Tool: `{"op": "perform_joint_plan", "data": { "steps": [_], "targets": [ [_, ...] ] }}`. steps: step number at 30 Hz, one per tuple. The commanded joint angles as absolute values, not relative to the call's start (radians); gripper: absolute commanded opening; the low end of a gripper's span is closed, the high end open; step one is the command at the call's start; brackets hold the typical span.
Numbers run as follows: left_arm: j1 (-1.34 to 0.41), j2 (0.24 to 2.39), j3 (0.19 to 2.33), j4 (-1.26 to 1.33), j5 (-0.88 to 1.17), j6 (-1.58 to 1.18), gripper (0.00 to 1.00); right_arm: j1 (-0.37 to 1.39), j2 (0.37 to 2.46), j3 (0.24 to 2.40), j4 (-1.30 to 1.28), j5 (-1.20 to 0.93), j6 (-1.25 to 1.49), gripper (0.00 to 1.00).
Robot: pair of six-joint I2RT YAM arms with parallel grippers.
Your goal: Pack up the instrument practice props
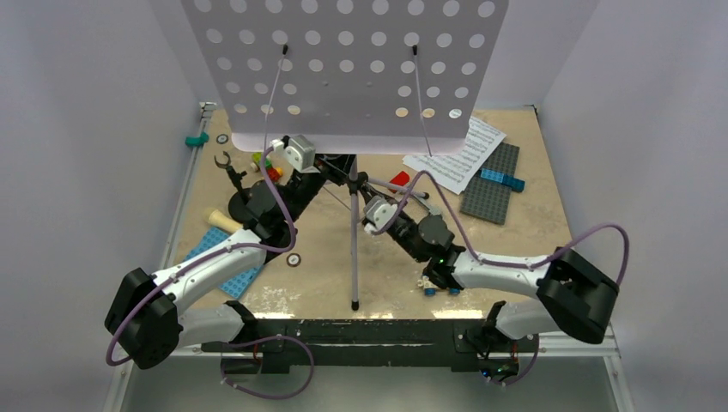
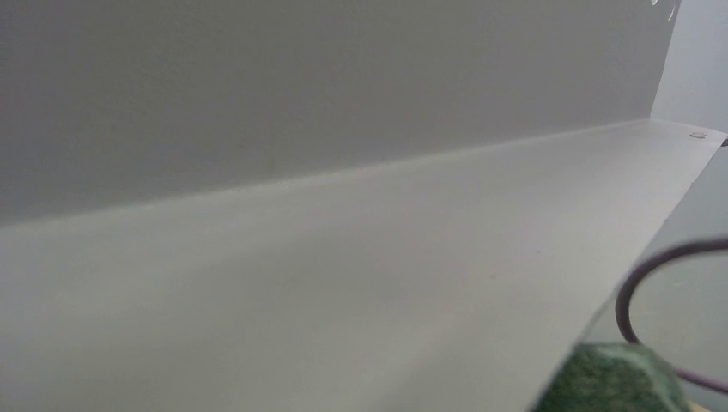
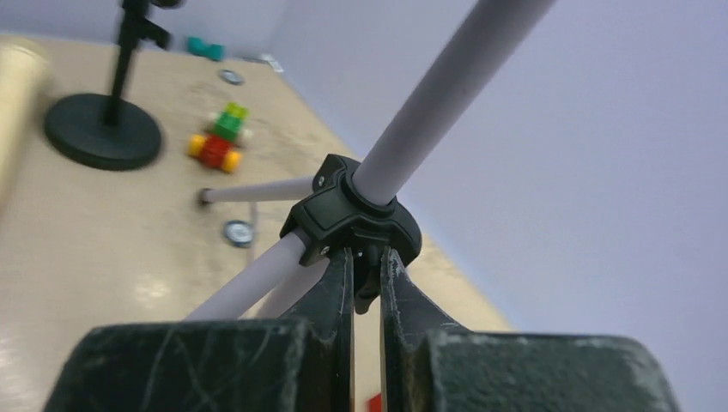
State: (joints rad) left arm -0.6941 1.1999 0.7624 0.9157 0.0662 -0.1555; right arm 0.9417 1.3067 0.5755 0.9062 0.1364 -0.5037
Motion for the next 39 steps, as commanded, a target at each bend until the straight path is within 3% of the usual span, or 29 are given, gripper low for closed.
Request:
{"op": "perform_joint_plan", "data": {
  "steps": [1, 7, 10, 14, 15, 17, 21, 27, 32, 39],
  "targets": [
    [-0.713, 1.238, 0.754, 0.737, 0.114, -0.262, 0.00, 1.039, 1.452, 0.500, 1.203, 0.458, -1.023, 0.00],
    [-0.714, 1.239, 0.749, 0.725, 0.099, -0.249, 0.00, 1.092, 1.502, 0.505, 1.288, 0.545, -1.137, 0.00],
    [-0.713, 1.240, 0.741, 0.738, 0.095, -0.247, 0.00, 1.104, 1.433, 0.544, 1.180, 0.606, -1.042, 0.00],
    [-0.713, 1.246, 0.741, 0.753, 0.092, -0.239, 0.00, 1.104, 1.237, 0.658, 0.675, 0.593, -0.655, 0.55],
    [-0.713, 1.247, 0.741, 0.758, 0.089, -0.236, 0.00, 1.104, 1.194, 0.663, 0.611, 0.562, -0.593, 0.74],
    [-0.713, 1.253, 0.743, 0.764, 0.081, -0.229, 0.00, 1.105, 1.133, 0.673, 0.519, 0.538, -0.480, 0.82],
    [-0.713, 1.256, 0.749, 0.771, 0.066, -0.220, 0.00, 1.106, 1.048, 0.714, 0.257, 0.457, -0.247, 0.86],
    [-0.713, 1.254, 0.749, 0.794, 0.046, -0.206, 0.00, 1.100, 0.942, 0.660, 0.114, 0.202, 0.121, 0.82],
    [-0.713, 1.249, 0.754, 0.815, 0.043, -0.202, 0.00, 1.062, 0.970, 0.638, 0.089, 0.016, 0.342, 0.80],
    [-0.714, 1.228, 0.760, 0.818, 0.054, -0.209, 0.00, 0.766, 0.988, 0.544, 0.279, -0.398, 0.723, 0.80]
  ]
}}
